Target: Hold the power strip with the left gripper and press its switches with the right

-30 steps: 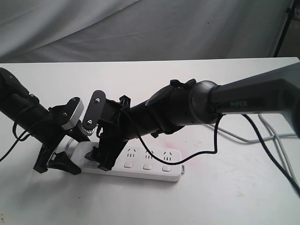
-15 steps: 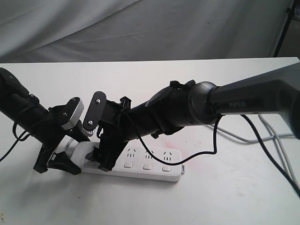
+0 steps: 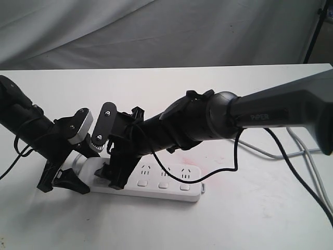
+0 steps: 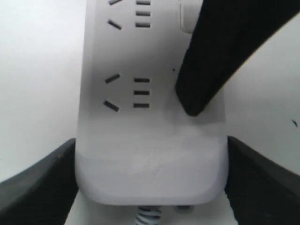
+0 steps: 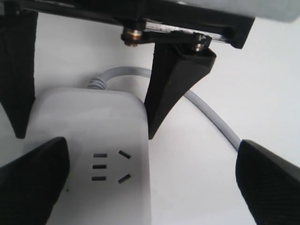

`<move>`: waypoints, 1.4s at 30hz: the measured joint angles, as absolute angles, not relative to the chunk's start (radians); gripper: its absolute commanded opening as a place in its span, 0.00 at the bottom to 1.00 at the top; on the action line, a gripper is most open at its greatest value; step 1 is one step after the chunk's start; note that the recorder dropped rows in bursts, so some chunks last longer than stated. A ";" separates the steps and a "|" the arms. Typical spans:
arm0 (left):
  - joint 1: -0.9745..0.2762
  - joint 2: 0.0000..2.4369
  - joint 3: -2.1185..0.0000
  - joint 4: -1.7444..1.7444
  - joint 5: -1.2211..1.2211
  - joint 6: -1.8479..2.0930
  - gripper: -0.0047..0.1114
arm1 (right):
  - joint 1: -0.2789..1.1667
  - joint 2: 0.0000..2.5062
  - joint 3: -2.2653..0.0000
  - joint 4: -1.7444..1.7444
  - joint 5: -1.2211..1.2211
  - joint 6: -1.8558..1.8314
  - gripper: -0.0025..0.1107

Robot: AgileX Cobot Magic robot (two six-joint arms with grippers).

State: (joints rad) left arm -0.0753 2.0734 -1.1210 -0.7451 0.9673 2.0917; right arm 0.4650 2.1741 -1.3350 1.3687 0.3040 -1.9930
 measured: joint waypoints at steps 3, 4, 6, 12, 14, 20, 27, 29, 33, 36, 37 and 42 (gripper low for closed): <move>-0.075 2.073 -1.121 -0.745 0.967 2.092 0.04 | 0.465 2.174 -1.339 1.339 0.304 -1.984 0.80; -0.075 2.073 -1.121 -0.745 0.967 2.092 0.04 | 0.465 2.174 -1.339 1.325 0.304 -1.976 0.80; -0.075 2.073 -1.121 -0.745 0.967 2.092 0.04 | 0.465 2.174 -1.343 1.296 0.304 -1.951 0.80; -0.075 2.073 -1.121 -0.745 0.967 2.092 0.04 | 0.465 2.172 -1.343 1.262 0.311 -1.931 0.80; -0.075 2.073 -1.121 -0.745 0.967 2.092 0.04 | 0.465 2.172 -1.343 1.255 0.320 -1.929 0.80; -0.075 2.073 -1.121 -0.745 0.967 2.092 0.04 | 0.465 2.172 -1.343 1.250 0.327 -1.929 0.80; -0.075 2.073 -1.121 -0.745 0.967 2.092 0.04 | 0.465 2.179 -1.347 1.229 0.332 -1.919 0.80; -0.075 2.073 -1.121 -0.745 0.967 2.092 0.04 | 0.473 2.179 -1.347 1.215 0.324 -1.917 0.80; -0.075 2.073 -1.121 -0.743 0.967 2.092 0.04 | 0.499 2.179 -1.347 1.194 0.276 -1.917 0.80; -0.075 2.073 -1.121 -0.743 0.967 2.092 0.04 | 0.506 2.180 -1.352 1.194 0.263 -1.913 0.80; -0.075 2.073 -1.121 -0.743 0.967 2.092 0.04 | 0.508 2.180 -1.352 1.194 0.260 -1.911 0.80; -0.075 2.073 -1.121 -0.743 0.967 2.092 0.04 | 0.508 2.183 -1.354 1.196 0.255 -1.911 0.80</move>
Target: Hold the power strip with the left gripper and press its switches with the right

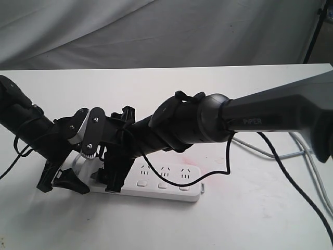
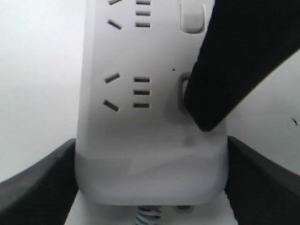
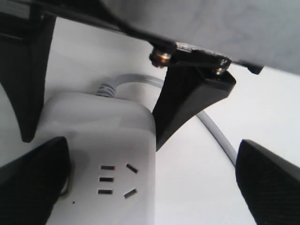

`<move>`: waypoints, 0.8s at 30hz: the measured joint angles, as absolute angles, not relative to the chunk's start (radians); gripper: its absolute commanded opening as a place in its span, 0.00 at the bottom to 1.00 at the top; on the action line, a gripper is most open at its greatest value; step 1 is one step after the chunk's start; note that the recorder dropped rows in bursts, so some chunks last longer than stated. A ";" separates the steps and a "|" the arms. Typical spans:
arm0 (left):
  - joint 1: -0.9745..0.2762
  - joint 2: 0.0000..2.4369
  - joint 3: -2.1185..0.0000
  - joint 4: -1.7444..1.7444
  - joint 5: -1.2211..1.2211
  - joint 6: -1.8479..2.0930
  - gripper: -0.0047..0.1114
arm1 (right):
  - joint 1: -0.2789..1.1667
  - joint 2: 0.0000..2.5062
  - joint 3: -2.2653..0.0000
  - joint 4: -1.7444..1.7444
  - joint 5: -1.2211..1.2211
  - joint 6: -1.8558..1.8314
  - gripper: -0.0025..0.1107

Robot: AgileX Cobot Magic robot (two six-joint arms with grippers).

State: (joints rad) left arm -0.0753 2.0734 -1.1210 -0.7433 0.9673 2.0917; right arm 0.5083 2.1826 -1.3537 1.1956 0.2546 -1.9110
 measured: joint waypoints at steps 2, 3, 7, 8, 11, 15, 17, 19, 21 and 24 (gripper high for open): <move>-0.075 2.073 -1.121 -0.743 0.967 2.092 0.04 | 0.508 2.183 -1.355 1.197 0.255 -1.910 0.80; -0.075 2.073 -1.121 -0.743 0.967 2.092 0.04 | 0.508 2.183 -1.355 1.197 0.255 -1.909 0.80; -0.075 2.073 -1.121 -0.743 0.967 2.092 0.04 | 0.508 2.183 -1.355 1.199 0.255 -1.905 0.80; -0.075 2.073 -1.121 -0.743 0.967 2.092 0.04 | 0.508 2.183 -1.355 1.199 0.255 -1.903 0.80; -0.075 2.073 -1.121 -0.746 0.967 2.092 0.04 | 0.508 2.170 -1.353 1.193 0.262 -1.881 0.80; -0.075 2.073 -1.121 -0.746 0.967 2.092 0.04 | 0.508 2.145 -1.343 1.157 0.280 -1.852 0.80; -0.075 2.073 -1.121 -0.746 0.967 2.092 0.04 | 0.508 2.133 -1.334 1.145 0.297 -1.838 0.80; -0.075 2.073 -1.121 -0.746 0.967 2.092 0.04 | 0.508 2.118 -1.332 1.136 0.319 -1.818 0.80; -0.075 2.073 -1.121 -0.746 0.967 2.092 0.04 | 0.508 2.101 -1.331 1.131 0.333 -1.796 0.80; -0.075 2.073 -1.121 -0.746 0.967 2.092 0.04 | 0.508 2.075 -1.331 1.127 0.335 -1.766 0.80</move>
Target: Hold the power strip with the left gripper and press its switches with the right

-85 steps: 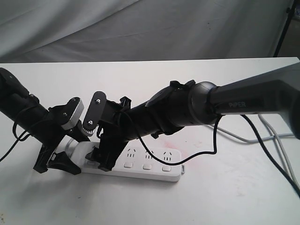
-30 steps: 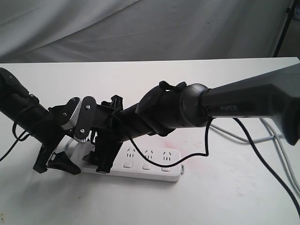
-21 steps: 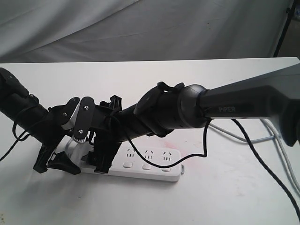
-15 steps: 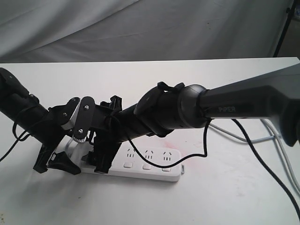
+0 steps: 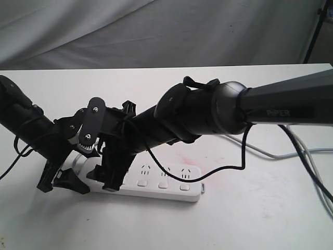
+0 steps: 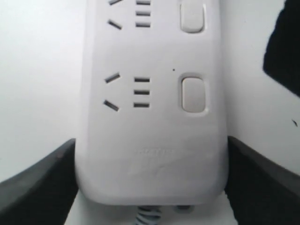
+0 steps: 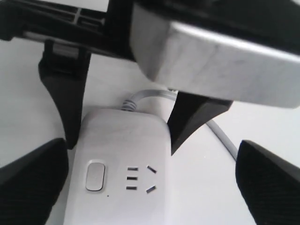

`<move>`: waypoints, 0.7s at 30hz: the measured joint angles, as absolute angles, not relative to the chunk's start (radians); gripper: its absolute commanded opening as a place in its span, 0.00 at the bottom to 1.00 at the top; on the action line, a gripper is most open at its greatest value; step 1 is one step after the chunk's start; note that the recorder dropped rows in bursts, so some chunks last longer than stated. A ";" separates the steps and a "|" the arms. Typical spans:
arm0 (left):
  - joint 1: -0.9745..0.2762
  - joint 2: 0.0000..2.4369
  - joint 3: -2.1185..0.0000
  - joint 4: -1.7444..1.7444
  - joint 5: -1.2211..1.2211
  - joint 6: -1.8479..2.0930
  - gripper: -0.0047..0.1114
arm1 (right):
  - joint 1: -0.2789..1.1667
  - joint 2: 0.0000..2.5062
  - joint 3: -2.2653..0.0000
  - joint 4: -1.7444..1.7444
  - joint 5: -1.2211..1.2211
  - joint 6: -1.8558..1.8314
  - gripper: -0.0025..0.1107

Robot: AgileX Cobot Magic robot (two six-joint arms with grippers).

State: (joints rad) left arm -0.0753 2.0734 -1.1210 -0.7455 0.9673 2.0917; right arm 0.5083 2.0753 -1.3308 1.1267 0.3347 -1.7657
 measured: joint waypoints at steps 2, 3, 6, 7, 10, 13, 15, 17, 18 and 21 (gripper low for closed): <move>-0.075 2.073 -1.121 -0.746 0.967 2.092 0.04 | 0.508 2.063 -1.331 1.127 0.335 -1.757 0.80; -0.075 2.073 -1.121 -0.746 0.967 2.092 0.04 | 0.508 2.061 -1.331 1.127 0.335 -1.754 0.80; -0.075 2.073 -1.121 -0.746 0.967 2.092 0.04 | 0.508 2.059 -1.331 1.127 0.335 -1.752 0.80; -0.075 2.073 -1.121 -0.746 0.967 2.092 0.04 | 0.508 2.059 -1.331 1.126 0.335 -1.750 0.80; -0.075 2.073 -1.121 -0.746 0.967 2.092 0.04 | 0.508 2.059 -1.331 1.122 0.335 -1.750 0.80; -0.075 2.073 -1.121 -0.746 0.967 2.092 0.04 | 0.508 2.059 -1.331 1.097 0.335 -1.733 0.80; -0.075 2.073 -1.121 -0.746 0.967 2.092 0.04 | 0.508 2.059 -1.331 1.068 0.335 -1.713 0.80; -0.075 2.073 -1.121 -0.746 0.967 2.092 0.04 | 0.508 2.059 -1.331 1.035 0.337 -1.688 0.80; -0.075 2.073 -1.121 -0.746 0.967 2.092 0.04 | 0.508 2.059 -1.331 1.020 0.337 -1.676 0.80; -0.075 2.073 -1.121 -0.746 0.967 2.092 0.04 | 0.508 2.059 -1.331 0.984 0.337 -1.646 0.80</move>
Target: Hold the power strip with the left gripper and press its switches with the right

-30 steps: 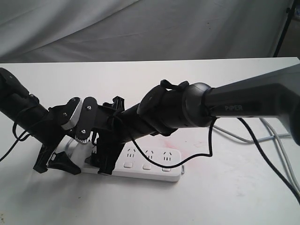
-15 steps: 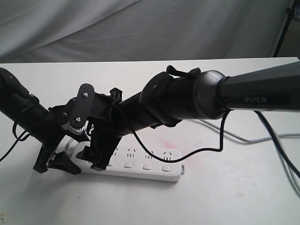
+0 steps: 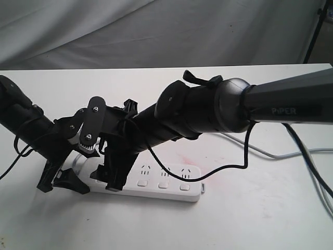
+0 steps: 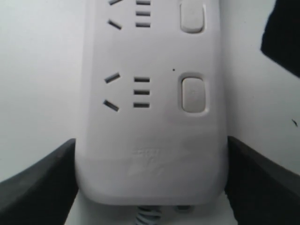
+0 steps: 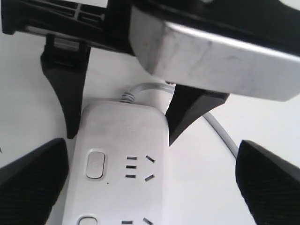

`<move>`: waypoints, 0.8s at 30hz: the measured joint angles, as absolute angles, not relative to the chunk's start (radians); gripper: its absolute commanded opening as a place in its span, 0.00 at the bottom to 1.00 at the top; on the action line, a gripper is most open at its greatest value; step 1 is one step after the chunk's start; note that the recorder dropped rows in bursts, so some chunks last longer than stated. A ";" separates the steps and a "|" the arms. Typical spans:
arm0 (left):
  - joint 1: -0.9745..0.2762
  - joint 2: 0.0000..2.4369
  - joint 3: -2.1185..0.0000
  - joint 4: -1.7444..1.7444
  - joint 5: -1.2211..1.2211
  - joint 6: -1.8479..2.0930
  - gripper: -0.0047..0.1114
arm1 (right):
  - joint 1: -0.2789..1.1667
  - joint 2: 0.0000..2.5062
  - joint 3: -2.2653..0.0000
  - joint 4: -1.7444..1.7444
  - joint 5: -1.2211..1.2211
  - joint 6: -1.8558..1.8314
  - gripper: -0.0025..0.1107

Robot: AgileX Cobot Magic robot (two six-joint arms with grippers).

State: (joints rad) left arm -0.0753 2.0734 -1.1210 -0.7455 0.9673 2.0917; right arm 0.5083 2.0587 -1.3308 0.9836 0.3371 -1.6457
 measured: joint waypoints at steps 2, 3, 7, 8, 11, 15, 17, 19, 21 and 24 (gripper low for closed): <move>-0.075 2.073 -1.121 -0.746 0.967 2.092 0.04 | 0.508 2.059 -1.331 0.962 0.337 -1.626 0.80; -0.075 2.073 -1.121 -0.746 0.967 2.092 0.04 | 0.508 2.059 -1.331 0.950 0.337 -1.618 0.80; -0.075 2.073 -1.121 -0.746 0.967 2.092 0.04 | 0.506 2.059 -1.331 0.928 0.337 -1.594 0.80; -0.075 2.073 -1.121 -0.746 0.967 2.092 0.04 | 0.502 2.059 -1.331 0.926 0.339 -1.593 0.80; -0.075 2.073 -1.121 -0.746 0.967 2.092 0.04 | 0.478 2.059 -1.331 0.921 0.350 -1.585 0.80; -0.075 2.073 -1.121 -0.746 0.967 2.092 0.04 | 0.454 2.059 -1.331 0.913 0.382 -1.575 0.80; -0.075 2.073 -1.121 -0.746 0.967 2.092 0.04 | 0.452 2.059 -1.331 0.898 0.389 -1.572 0.80; -0.075 2.073 -1.121 -0.746 0.967 2.092 0.04 | 0.452 2.059 -1.331 0.875 0.396 -1.563 0.80; -0.075 2.073 -1.121 -0.746 0.967 2.092 0.04 | 0.452 2.059 -1.331 0.854 0.401 -1.551 0.80; -0.075 2.073 -1.121 -0.746 0.967 2.092 0.04 | 0.452 2.059 -1.331 0.831 0.403 -1.537 0.80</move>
